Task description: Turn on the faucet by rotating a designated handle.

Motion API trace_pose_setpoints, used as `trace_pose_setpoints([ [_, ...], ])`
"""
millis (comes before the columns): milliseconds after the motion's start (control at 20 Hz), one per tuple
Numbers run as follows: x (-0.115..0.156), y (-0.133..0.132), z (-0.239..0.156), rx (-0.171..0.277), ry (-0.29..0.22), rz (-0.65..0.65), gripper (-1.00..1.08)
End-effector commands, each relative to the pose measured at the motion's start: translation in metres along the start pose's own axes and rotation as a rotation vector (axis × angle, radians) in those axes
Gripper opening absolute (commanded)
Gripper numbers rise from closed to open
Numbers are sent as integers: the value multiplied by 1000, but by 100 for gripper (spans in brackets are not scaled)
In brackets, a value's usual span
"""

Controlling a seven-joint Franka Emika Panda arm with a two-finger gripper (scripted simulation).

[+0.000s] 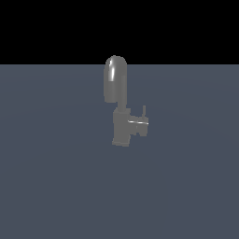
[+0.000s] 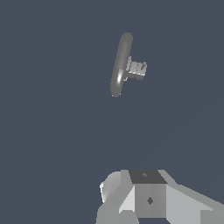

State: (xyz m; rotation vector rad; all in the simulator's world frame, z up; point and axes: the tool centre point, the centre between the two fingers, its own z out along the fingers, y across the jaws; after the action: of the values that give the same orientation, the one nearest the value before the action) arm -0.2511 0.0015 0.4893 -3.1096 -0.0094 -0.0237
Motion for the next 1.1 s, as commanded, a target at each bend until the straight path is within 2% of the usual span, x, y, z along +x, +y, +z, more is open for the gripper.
trace_pose_setpoints([
  [0, 0, 0, 0, 0, 0, 0, -100],
  [300, 5, 0, 1, 13, -11, 14, -100],
  [550, 17, 2, 3, 44, -37, 48, -100],
  [800, 36, 5, 7, 95, -79, 104, -100],
  [1050, 62, 10, 15, 166, -138, 181, -100],
])
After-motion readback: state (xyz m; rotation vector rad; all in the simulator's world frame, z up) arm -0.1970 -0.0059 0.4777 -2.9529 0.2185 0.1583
